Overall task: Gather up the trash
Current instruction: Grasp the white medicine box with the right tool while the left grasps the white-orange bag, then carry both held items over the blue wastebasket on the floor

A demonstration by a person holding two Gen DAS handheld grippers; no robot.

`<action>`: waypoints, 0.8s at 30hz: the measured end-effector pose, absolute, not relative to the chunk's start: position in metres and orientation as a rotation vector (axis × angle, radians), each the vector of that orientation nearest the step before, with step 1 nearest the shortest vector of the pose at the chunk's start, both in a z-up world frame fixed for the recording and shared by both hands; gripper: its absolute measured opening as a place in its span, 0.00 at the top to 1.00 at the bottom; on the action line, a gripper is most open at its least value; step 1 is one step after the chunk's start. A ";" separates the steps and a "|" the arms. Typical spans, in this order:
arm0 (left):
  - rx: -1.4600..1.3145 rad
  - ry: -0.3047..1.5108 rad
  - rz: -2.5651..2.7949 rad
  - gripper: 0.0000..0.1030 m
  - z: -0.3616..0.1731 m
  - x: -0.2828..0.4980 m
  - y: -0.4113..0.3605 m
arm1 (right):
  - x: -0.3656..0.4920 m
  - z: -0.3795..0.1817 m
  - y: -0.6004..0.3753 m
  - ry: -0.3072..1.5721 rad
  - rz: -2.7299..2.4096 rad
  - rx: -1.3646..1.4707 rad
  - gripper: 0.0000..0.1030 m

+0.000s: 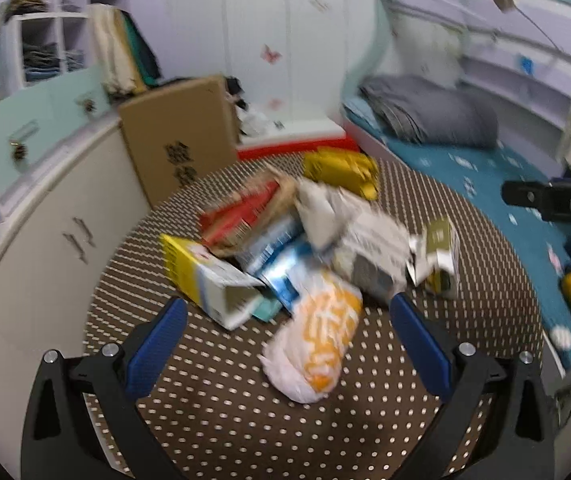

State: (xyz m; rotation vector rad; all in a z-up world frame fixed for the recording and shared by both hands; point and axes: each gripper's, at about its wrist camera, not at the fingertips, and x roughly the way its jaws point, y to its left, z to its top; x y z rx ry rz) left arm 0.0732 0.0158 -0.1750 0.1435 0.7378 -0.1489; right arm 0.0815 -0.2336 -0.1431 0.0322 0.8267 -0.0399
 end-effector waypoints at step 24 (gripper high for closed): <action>0.056 0.975 -0.248 0.55 -0.235 0.111 0.017 | 0.123 -0.227 -0.218 0.995 0.165 0.173 0.48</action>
